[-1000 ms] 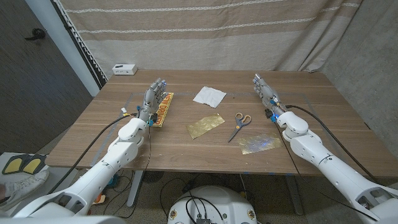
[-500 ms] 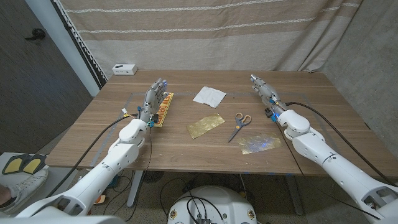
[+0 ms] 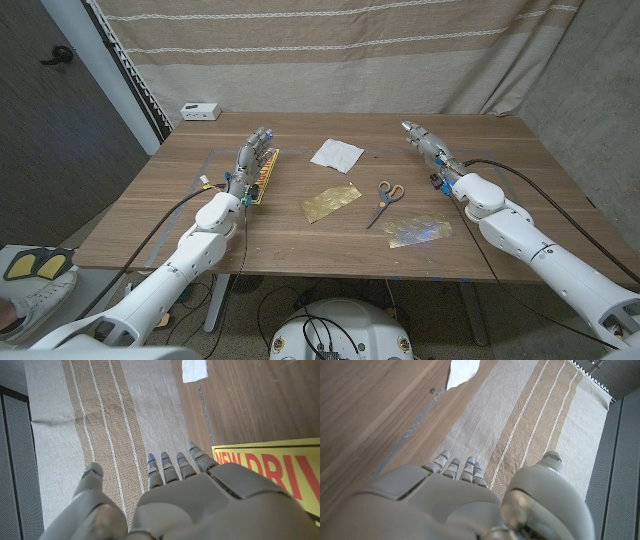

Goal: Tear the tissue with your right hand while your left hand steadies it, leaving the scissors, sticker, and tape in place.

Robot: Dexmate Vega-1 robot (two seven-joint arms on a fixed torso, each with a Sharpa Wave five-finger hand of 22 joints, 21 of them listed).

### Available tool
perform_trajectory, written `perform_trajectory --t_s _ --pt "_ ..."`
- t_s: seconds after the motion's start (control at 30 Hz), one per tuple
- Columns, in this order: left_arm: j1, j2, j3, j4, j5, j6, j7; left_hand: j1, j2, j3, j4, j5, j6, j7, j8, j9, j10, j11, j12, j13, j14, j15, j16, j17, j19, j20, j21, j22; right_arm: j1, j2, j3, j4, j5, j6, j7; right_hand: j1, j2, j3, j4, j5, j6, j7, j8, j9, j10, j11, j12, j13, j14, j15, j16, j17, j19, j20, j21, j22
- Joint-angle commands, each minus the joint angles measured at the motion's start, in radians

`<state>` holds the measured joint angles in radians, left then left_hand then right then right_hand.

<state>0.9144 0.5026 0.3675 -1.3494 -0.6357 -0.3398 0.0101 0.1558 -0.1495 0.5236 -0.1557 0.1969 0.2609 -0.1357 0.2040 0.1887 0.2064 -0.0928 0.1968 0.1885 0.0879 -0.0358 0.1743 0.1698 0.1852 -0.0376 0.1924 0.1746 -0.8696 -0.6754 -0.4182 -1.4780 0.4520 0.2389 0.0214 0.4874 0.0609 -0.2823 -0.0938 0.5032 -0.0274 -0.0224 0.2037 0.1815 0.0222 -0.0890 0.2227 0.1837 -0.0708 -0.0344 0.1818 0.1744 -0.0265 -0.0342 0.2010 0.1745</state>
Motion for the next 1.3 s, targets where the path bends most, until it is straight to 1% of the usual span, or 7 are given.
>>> perform_trajectory --t_s 0.03,0.13,0.23,0.27,0.37,0.67,1.3 --pt "-0.004 -0.006 0.008 0.009 0.008 -0.004 -0.002 0.015 -0.001 -0.008 0.001 0.005 0.009 -0.002 0.006 0.004 0.007 0.005 0.01 0.003 0.01 -0.094 0.009 0.003 0.005 -0.073 0.004 0.003 0.004 -0.05 -0.017 -0.052 -0.068 -0.055 -0.018 0.016 0.0 0.002 -0.006 0.006 -0.006 -0.008 -0.002 0.003 -0.005 0.002 0.0 0.005 0.011 -0.079 0.01 0.003 0.006 0.003 0.0 0.002" --pt "-0.004 -0.008 0.008 0.015 0.008 -0.008 -0.004 0.015 -0.001 -0.008 0.001 0.006 0.01 -0.001 0.006 0.004 0.007 0.004 0.01 0.003 0.01 -0.094 0.009 0.003 0.005 -0.073 0.004 0.003 0.005 -0.058 -0.023 -0.063 -0.102 -0.059 -0.036 0.019 0.001 0.001 -0.007 0.009 -0.003 -0.008 -0.001 0.003 0.018 0.01 0.009 0.006 0.017 -0.094 0.009 0.003 0.016 -0.011 0.002 0.002" --pt "-0.003 -0.017 0.007 0.016 0.006 -0.015 0.003 0.015 -0.001 -0.008 0.001 0.006 0.011 -0.001 0.007 0.004 0.007 0.002 0.01 0.003 0.01 -0.094 0.009 0.003 0.006 -0.074 0.004 0.003 0.007 -0.065 -0.031 -0.073 -0.141 -0.061 -0.054 0.024 0.0 0.0 -0.008 0.012 -0.003 0.005 -0.002 0.004 0.036 0.014 0.017 0.008 0.031 -0.105 0.011 0.003 0.035 -0.041 0.006 0.002" --pt "-0.003 -0.017 0.007 0.016 0.006 -0.015 0.003 0.016 -0.001 -0.009 0.001 0.006 0.012 -0.001 0.007 0.004 0.007 0.001 0.01 0.003 0.01 -0.096 0.009 0.004 0.006 -0.074 0.004 0.003 0.007 -0.065 -0.03 -0.073 -0.142 -0.061 -0.054 0.025 0.0 0.0 -0.009 0.013 -0.002 0.01 -0.002 0.004 0.044 0.014 0.02 0.008 0.037 -0.106 0.012 0.002 0.04 -0.042 0.007 0.001" --pt "-0.007 -0.016 0.011 0.016 0.007 -0.008 -0.001 0.016 -0.001 -0.009 0.001 0.006 0.013 -0.002 0.007 0.004 0.008 0.002 0.01 0.003 0.01 -0.096 0.009 0.004 0.007 -0.074 0.004 0.003 0.009 -0.06 -0.03 -0.069 -0.156 -0.051 -0.067 0.034 -0.002 -0.001 -0.012 0.019 0.024 0.015 0.006 0.004 0.079 0.01 0.033 0.01 0.071 -0.112 0.018 0.002 0.067 -0.036 0.012 0.001" --pt "-0.014 -0.028 0.014 0.035 0.003 -0.004 0.002 0.017 -0.001 -0.012 0.001 0.006 0.015 -0.001 0.006 0.004 0.01 0.004 0.011 0.003 0.012 -0.097 0.009 0.004 0.007 -0.075 0.004 0.003 0.016 -0.086 -0.043 -0.111 -0.236 -0.081 -0.091 0.051 -0.007 -0.002 -0.02 0.029 0.057 0.01 0.014 0.004 0.113 -0.001 0.045 0.011 0.11 -0.129 0.022 0.002 0.09 -0.038 0.012 0.001" --pt "-0.034 -0.038 0.011 0.08 0.0 -0.022 -0.013 0.019 0.0 -0.017 0.003 0.007 0.001 -0.001 -0.001 0.005 0.002 0.003 0.009 0.003 0.003 -0.095 0.006 0.004 0.005 -0.074 0.004 0.004 0.024 -0.107 -0.067 -0.158 -0.303 -0.117 -0.076 0.063 -0.011 -0.003 -0.024 0.037 0.056 0.007 0.008 0.004 0.108 0.0 0.04 0.011 0.134 -0.134 0.022 0.002 0.107 -0.04 0.012 0.001"
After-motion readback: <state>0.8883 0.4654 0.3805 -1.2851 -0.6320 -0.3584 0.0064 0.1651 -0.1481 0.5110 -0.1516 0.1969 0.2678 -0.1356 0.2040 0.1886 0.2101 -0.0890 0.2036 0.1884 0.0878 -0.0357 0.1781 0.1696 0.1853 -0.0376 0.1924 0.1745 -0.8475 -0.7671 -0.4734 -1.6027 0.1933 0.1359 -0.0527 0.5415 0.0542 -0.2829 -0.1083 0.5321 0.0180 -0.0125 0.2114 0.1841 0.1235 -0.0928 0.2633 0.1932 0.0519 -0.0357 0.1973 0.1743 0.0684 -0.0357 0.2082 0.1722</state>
